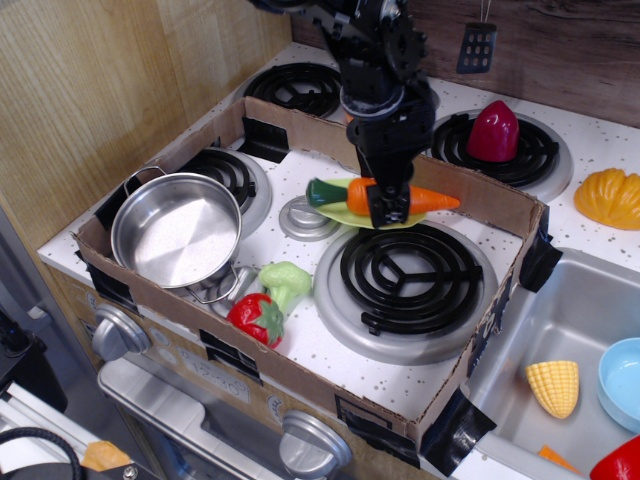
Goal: Put carrot on plate
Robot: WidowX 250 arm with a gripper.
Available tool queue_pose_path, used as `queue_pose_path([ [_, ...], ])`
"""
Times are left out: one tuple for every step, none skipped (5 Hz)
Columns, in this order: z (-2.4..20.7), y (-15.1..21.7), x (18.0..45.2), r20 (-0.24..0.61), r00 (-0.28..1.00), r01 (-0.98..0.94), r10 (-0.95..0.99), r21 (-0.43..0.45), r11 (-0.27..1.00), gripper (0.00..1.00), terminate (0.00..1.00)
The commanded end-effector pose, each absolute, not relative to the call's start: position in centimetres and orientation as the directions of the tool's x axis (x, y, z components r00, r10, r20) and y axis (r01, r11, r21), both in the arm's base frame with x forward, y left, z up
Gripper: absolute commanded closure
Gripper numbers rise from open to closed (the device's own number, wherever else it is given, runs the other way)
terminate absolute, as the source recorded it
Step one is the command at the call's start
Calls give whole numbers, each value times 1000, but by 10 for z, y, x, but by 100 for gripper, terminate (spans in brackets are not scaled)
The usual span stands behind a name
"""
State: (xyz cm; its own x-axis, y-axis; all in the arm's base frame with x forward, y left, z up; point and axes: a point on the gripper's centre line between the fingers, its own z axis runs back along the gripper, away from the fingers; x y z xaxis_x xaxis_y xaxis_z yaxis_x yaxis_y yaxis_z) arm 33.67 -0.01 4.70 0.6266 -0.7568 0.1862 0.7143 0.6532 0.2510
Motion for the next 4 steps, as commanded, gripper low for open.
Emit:
queue_pose_path([
  [125,-28,325,123,665,632,-737,432,643,0,0],
  [156,-43,314,66,690,601,-721,503,621,0,0],
  [156,-43,314,66,690,601,-721,503,621,0,0],
  [156,-43,314,66,690,601,-721,503,621,0,0],
])
